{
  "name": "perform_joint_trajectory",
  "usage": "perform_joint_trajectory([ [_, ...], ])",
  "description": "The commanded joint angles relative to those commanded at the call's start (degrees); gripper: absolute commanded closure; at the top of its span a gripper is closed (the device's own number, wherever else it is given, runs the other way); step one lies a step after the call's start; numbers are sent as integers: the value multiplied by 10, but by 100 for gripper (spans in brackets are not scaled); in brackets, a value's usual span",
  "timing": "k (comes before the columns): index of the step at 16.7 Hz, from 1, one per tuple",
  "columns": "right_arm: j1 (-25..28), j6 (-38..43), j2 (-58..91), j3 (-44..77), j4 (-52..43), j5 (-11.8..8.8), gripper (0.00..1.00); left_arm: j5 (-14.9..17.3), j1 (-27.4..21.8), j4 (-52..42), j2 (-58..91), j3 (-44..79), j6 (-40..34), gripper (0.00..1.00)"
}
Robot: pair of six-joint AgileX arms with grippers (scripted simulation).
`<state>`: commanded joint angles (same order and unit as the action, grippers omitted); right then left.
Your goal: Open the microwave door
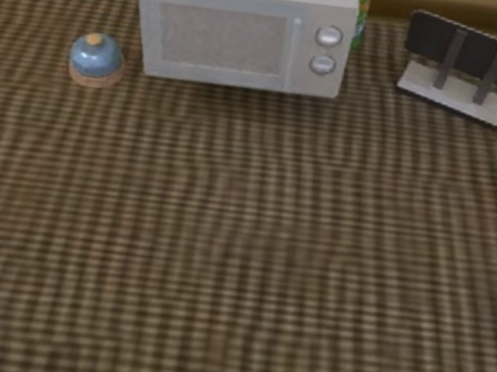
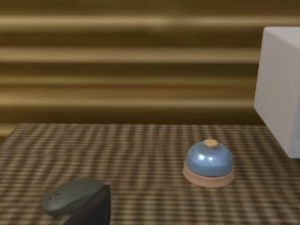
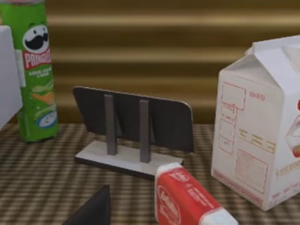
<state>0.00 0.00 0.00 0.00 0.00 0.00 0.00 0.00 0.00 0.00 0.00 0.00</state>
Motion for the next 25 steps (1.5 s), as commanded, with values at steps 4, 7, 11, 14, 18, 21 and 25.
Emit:
perform_joint_trajectory([
  [4, 0, 0, 0, 0, 0, 0, 0, -9, -10, -3, 18, 16, -3, 0],
  [7, 0, 0, 0, 0, 0, 0, 0, -41, -46, -10, 90, 76, -17, 0],
  [11, 0, 0, 0, 0, 0, 0, 0, -110, -121, -18, 271, 213, -53, 0],
  [14, 0, 0, 0, 0, 0, 0, 0, -171, -189, -17, 451, 346, -91, 0],
  [18, 0, 0, 0, 0, 0, 0, 0, -252, -281, -9, 704, 530, -146, 0],
  [21, 0, 0, 0, 0, 0, 0, 0, -308, -344, -7, 876, 651, -182, 0],
  [25, 0, 0, 0, 0, 0, 0, 0, -366, -410, -15, 1046, 769, -213, 0],
])
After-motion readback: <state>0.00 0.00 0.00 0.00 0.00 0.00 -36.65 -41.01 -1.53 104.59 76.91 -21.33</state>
